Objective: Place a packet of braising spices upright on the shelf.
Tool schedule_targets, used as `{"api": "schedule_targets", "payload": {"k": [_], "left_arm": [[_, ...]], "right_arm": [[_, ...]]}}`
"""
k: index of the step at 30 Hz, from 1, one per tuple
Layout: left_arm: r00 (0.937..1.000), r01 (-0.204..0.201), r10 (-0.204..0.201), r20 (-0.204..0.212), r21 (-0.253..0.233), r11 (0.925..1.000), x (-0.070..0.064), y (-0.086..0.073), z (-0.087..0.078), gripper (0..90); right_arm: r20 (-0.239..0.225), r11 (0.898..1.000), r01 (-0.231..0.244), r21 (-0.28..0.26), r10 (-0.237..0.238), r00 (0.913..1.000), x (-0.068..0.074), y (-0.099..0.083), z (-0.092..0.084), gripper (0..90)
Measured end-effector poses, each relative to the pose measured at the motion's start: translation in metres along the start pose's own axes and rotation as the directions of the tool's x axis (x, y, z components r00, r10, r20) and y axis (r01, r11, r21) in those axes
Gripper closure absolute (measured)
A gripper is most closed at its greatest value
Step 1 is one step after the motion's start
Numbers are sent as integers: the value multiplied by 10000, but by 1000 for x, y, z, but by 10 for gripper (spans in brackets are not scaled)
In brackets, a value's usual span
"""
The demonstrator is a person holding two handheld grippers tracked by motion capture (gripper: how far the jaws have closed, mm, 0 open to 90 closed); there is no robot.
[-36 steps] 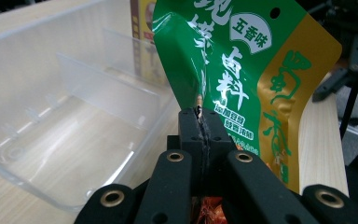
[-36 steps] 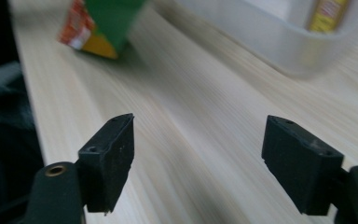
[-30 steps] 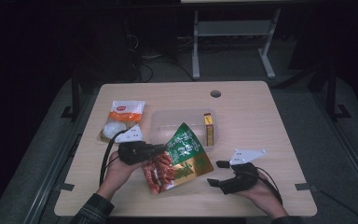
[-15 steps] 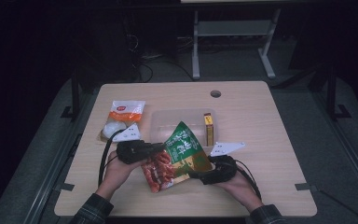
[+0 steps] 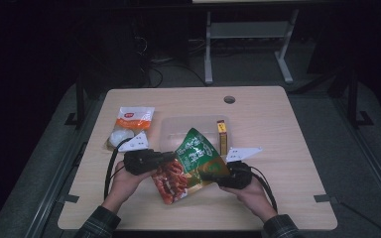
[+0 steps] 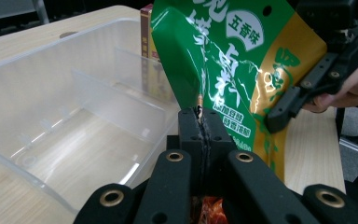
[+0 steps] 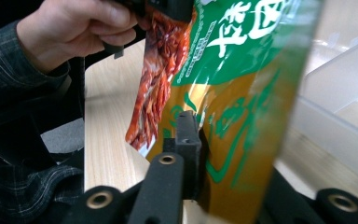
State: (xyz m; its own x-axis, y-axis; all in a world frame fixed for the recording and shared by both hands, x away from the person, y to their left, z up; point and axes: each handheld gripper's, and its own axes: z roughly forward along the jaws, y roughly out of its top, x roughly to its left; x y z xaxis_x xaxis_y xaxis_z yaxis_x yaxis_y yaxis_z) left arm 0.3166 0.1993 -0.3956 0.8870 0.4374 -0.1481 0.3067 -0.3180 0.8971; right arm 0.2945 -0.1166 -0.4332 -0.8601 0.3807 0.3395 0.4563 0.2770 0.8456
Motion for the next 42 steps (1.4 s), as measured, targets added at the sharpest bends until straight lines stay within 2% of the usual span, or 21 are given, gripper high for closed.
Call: {"api": "schedule_targets", "payload": {"k": [3, 8, 11, 12, 15, 17, 22, 24, 28, 31, 35, 38, 40, 42], "left_arm": [[10000, -12, 12, 50, 23, 10000, -2, -1, 0, 892], [9999, -89, 88, 138, 92, 9999, -4, -1, -2, 890], [9998, -165, 165, 109, 60, 9998, -4, -3, -3, 884], [9998, -213, 212, 64, 98, 9997, -5, -3, -4, 874], [9997, -252, 252, -23, 159, 9996, -5, -3, -6, 854], [9993, -352, 354, -110, 149, 9993, -4, -3, -8, 816], [9981, -460, 469, -406, 220, 9987, -3, -4, -12, 652], [9976, -321, 331, -602, 177, 9993, -1, -5, -15, 572], [9986, -115, 124, -524, 186, 9998, 2, -10, -21, 462], [9976, -358, 379, -584, 375, 9987, 0, -13, -26, 408], [9977, -315, 352, -585, 625, 9975, -2, -19, -32, 353], [9983, -82, 131, -560, 870, 9962, -3, -27, -35, 291], [9977, -164, 230, -636, 1028, 9946, -4, -29, -37, 276], [9978, -86, 166, -643, 1216, 9925, -6, -33, -38, 246]], "right_arm": [[90, 10000, 71, -13, -71, 9999, -1, 4, -5, 888], [-11, 9998, 186, 31, -186, 9998, -2, 10, -12, 893], [-59, 9992, 377, 149, -377, 9993, 0, 15, -14, 895], [13, 9974, 653, 294, -654, 9979, 2, 18, -14, 896], [16, 9952, 882, 433, -883, 9961, 2, 22, -15, 896], [-18, 9932, 1058, 482, -1058, 9944, 2, 25, -16, 896], [-138, 9851, 1572, 700, -1566, 9876, 4, 32, -19, 896], [-193, 9787, 1878, 824, -1869, 9822, 6, 34, -20, 896], [-289, 9707, 2216, 928, -2199, 9751, 11, 39, -22, 897], [-219, 9656, 2410, 981, -2400, 9705, 15, 43, -27, 897], [-168, 9641, 2486, 931, -2481, 9686, 17, 47, -31, 897], [-60, 9604, 2628, 926, -2633, 9647, 18, 50, -35, 897], [-44, 9613, 2612, 877, -2618, 9651, 18, 51, -36, 897], [9, 9588, 2738, 759, -2746, 9616, 19, 55, -42, 896]]}}
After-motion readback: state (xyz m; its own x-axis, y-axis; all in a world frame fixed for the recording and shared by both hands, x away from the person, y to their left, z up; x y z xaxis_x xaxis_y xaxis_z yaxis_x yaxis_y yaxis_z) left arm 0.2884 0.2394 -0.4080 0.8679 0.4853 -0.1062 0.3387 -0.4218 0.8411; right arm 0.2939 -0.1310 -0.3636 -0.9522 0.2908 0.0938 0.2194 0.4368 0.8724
